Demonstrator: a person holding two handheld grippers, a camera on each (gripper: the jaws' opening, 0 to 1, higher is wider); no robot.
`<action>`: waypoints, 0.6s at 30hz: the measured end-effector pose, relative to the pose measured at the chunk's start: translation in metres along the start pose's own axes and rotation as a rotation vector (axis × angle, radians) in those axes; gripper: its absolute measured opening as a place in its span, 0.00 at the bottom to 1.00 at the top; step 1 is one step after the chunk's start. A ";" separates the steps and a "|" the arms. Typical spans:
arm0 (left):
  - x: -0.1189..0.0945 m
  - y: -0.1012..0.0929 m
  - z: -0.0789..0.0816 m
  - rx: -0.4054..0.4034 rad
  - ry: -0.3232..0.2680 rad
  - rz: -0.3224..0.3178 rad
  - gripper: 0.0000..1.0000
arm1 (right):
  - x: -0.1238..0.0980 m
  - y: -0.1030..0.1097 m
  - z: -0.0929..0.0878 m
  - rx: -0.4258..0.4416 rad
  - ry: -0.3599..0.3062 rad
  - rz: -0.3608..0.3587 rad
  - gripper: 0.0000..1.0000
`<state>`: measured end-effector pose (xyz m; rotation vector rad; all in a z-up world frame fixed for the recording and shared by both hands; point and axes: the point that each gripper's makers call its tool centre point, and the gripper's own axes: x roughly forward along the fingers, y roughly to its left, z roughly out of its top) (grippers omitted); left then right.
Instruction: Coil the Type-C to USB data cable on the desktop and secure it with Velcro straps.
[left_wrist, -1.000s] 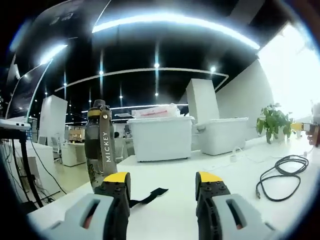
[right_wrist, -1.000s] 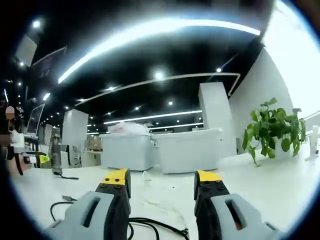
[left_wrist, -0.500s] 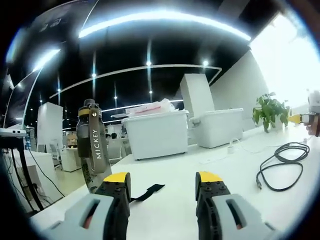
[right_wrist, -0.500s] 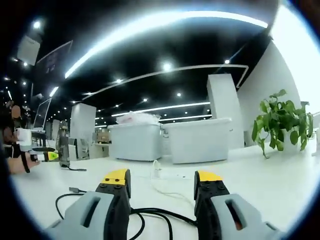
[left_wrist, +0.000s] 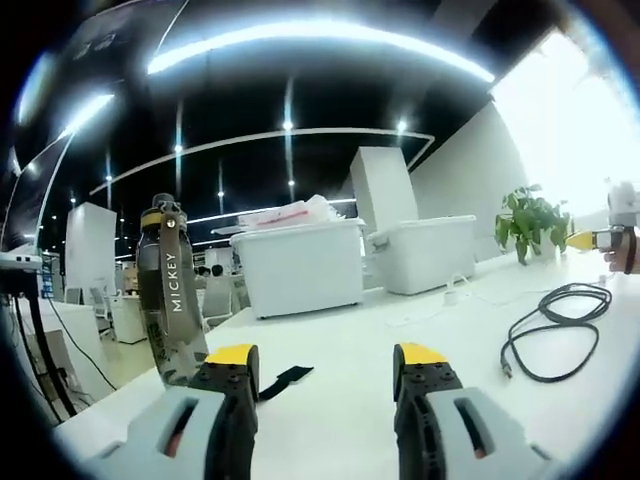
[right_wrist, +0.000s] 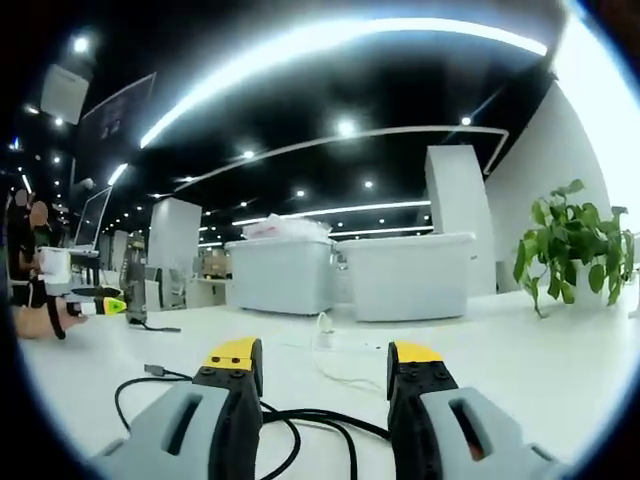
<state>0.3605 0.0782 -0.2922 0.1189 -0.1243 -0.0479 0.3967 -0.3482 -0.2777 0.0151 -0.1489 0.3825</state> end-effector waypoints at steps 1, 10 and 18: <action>0.000 0.001 -0.001 -0.012 0.004 0.004 0.54 | 0.000 0.002 -0.001 -0.001 0.004 0.006 0.50; -0.001 0.001 0.000 -0.008 0.000 0.007 0.54 | 0.003 0.027 -0.011 -0.068 0.040 0.090 0.49; -0.002 -0.005 0.005 -0.002 -0.020 -0.006 0.54 | 0.002 0.060 -0.012 -0.147 0.049 0.190 0.49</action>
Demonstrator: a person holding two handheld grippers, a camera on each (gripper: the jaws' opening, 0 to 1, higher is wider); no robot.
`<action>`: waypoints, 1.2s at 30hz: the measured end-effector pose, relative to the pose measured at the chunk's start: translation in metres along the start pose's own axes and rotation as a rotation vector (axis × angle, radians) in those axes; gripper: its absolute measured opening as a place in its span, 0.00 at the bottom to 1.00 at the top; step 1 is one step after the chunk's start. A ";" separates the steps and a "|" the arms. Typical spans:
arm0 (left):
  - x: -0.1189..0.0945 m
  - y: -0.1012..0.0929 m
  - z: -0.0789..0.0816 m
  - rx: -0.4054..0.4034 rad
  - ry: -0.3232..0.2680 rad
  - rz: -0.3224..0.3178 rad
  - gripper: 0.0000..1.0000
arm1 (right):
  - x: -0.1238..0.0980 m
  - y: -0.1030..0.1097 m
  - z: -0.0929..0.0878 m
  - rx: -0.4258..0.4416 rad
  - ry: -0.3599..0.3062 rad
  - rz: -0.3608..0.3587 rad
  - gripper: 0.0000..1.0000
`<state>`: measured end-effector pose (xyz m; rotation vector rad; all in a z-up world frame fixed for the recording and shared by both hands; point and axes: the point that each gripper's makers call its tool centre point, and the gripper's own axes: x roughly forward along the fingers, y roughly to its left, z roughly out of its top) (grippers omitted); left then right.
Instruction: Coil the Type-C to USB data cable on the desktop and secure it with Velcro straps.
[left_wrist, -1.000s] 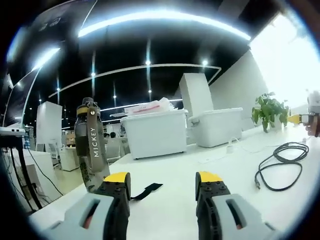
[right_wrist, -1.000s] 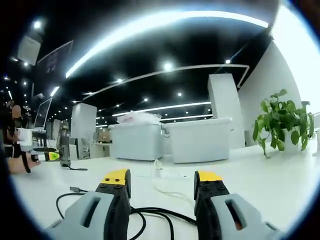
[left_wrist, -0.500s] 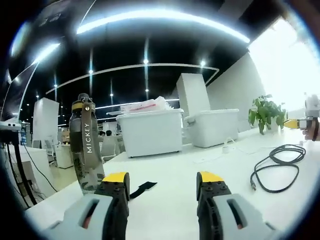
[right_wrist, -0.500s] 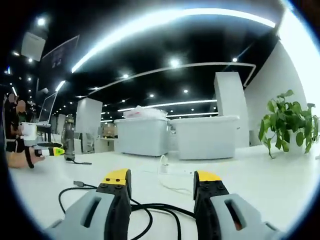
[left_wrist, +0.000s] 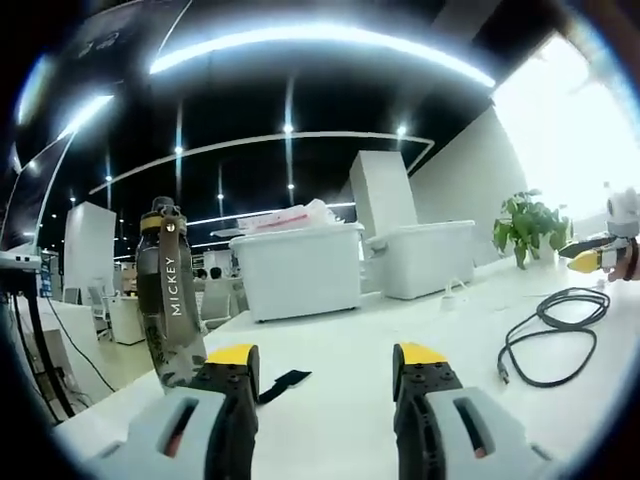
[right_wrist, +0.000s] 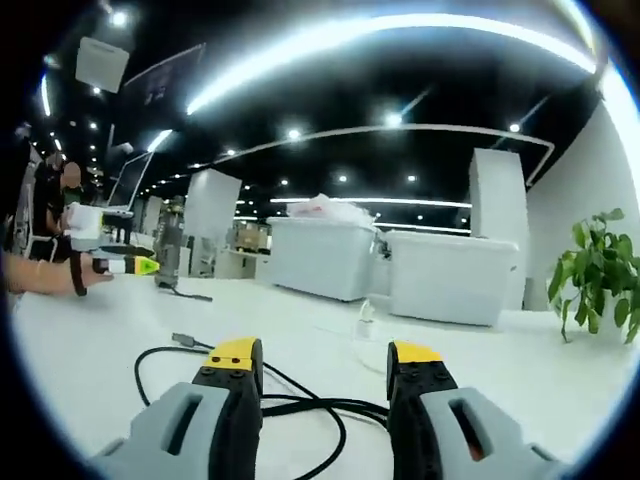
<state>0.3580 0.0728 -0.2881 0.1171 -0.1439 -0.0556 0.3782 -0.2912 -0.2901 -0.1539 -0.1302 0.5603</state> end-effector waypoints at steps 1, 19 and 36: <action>0.000 -0.001 0.000 -0.002 0.000 -0.003 0.54 | 0.003 0.008 -0.002 0.019 0.013 0.021 0.49; -0.001 -0.012 0.005 0.004 -0.014 -0.041 0.54 | 0.044 0.070 -0.043 0.081 0.301 0.275 0.31; -0.002 -0.015 0.007 0.007 -0.019 -0.050 0.54 | 0.065 0.080 -0.077 0.034 0.456 0.324 0.18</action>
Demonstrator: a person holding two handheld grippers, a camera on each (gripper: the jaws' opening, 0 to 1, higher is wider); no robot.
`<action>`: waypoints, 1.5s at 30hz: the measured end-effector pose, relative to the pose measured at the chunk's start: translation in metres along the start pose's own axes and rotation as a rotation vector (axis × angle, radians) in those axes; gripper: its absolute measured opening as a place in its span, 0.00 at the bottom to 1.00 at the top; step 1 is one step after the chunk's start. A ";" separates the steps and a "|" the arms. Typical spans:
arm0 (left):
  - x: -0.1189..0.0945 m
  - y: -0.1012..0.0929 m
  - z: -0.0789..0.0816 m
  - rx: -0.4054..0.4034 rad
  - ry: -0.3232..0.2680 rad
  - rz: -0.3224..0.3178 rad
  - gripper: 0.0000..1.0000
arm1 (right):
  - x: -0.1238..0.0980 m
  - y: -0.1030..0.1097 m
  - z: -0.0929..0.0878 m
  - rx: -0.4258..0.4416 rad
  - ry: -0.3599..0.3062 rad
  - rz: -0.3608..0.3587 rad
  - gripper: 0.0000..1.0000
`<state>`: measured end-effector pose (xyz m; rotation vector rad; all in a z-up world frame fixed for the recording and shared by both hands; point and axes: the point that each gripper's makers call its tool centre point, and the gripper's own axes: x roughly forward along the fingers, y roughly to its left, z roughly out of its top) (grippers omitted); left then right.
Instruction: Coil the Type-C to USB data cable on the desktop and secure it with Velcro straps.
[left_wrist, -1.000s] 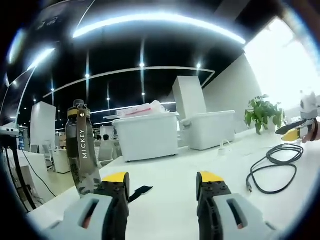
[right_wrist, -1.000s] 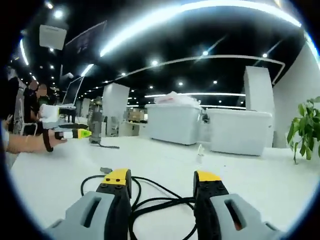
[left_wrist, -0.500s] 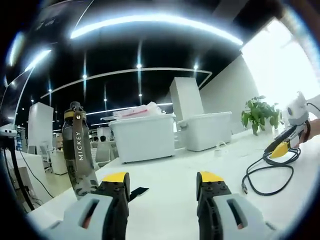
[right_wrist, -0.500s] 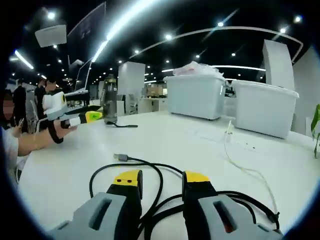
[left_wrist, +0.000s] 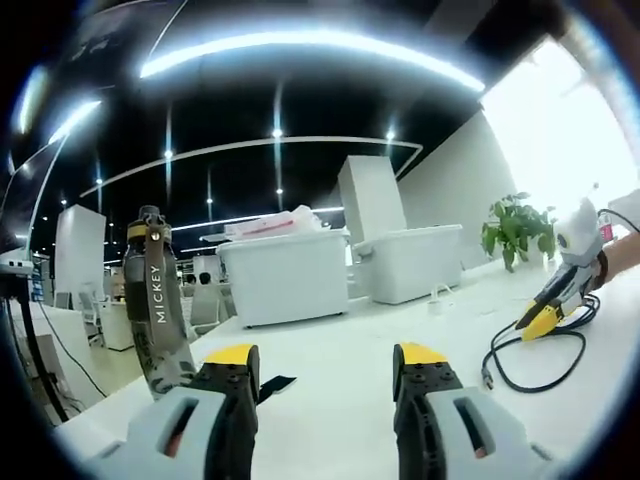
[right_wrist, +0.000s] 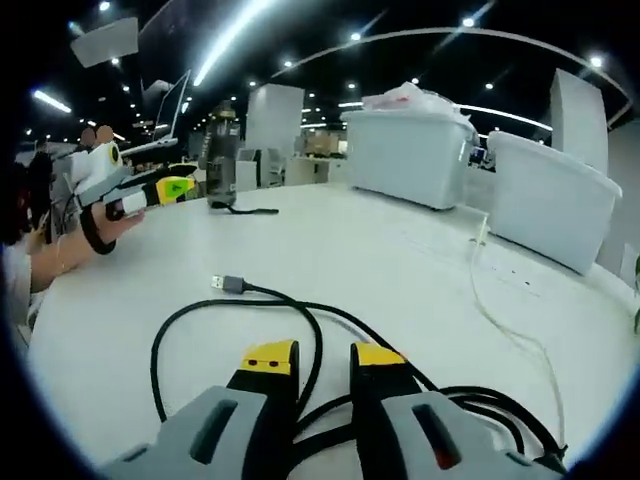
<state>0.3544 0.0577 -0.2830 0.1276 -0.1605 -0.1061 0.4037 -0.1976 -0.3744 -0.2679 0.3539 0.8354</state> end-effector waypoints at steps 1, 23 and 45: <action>0.000 0.000 0.000 -0.001 -0.001 -0.001 0.54 | 0.001 0.001 0.000 0.011 0.006 0.010 0.18; -0.001 -0.004 0.001 -0.006 -0.002 -0.014 0.54 | 0.002 0.011 0.002 -0.204 0.095 0.024 0.01; 0.000 -0.012 0.002 0.003 -0.005 -0.039 0.54 | -0.111 -0.023 0.063 -0.693 0.008 -0.407 0.01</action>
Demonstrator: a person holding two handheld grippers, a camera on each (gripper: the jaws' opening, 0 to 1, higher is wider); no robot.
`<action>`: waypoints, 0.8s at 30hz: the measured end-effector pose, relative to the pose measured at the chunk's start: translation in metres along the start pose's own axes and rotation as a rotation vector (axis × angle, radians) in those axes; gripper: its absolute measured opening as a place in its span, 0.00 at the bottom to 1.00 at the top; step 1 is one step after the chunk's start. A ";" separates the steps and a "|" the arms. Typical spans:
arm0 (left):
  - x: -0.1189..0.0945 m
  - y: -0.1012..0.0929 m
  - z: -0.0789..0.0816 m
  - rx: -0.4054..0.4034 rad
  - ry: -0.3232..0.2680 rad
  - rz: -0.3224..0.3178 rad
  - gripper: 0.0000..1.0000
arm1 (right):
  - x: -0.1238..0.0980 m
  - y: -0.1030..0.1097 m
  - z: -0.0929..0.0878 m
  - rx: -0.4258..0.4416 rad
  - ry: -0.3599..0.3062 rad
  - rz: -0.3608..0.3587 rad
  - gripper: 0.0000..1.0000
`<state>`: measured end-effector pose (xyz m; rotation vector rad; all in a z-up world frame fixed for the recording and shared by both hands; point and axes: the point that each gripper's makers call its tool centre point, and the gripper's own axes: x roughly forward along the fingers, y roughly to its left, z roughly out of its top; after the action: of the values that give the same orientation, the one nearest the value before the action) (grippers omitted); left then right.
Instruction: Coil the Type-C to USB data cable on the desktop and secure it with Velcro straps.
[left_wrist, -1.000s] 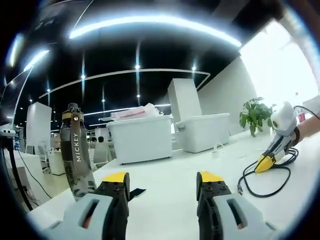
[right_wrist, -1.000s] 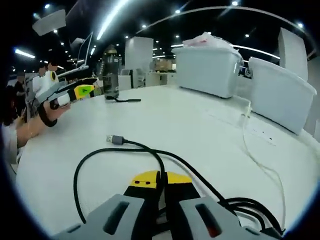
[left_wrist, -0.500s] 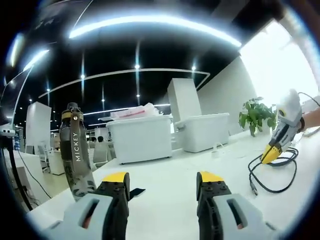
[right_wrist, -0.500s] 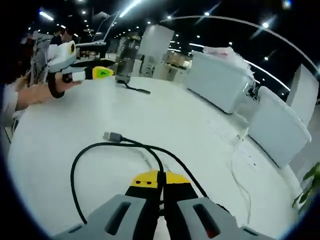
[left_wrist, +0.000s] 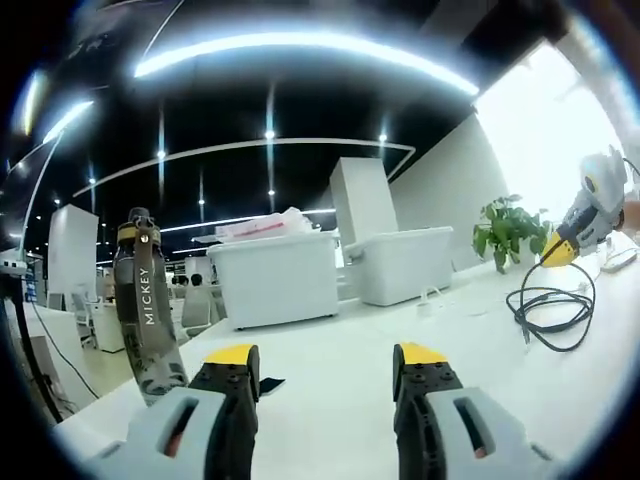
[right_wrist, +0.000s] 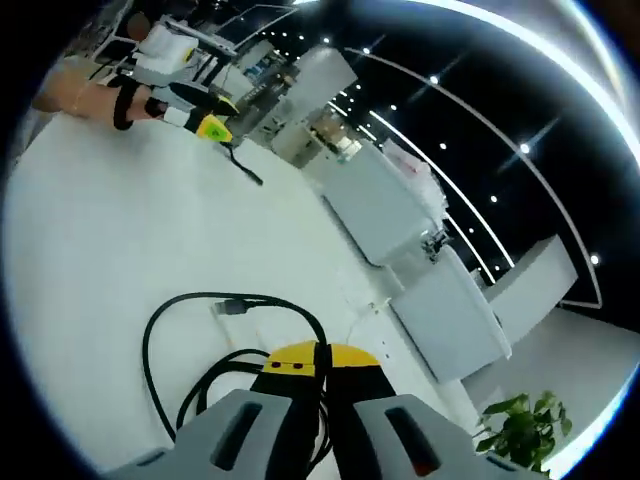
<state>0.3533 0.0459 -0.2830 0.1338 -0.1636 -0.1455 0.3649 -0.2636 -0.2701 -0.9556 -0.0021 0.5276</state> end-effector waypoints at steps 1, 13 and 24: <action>0.000 -0.001 0.000 0.006 0.002 -0.002 0.54 | -0.002 -0.006 0.001 0.013 -0.018 -0.028 0.01; 0.005 -0.091 0.057 -0.058 -0.142 -0.356 0.52 | -0.024 -0.034 0.041 0.266 -0.296 -0.157 0.01; 0.006 -0.196 0.079 0.079 -0.152 -0.707 0.30 | -0.026 0.012 0.077 0.255 -0.476 -0.029 0.01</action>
<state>0.3197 -0.1565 -0.2333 0.2557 -0.2696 -0.8554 0.3191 -0.2097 -0.2283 -0.5650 -0.3680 0.6997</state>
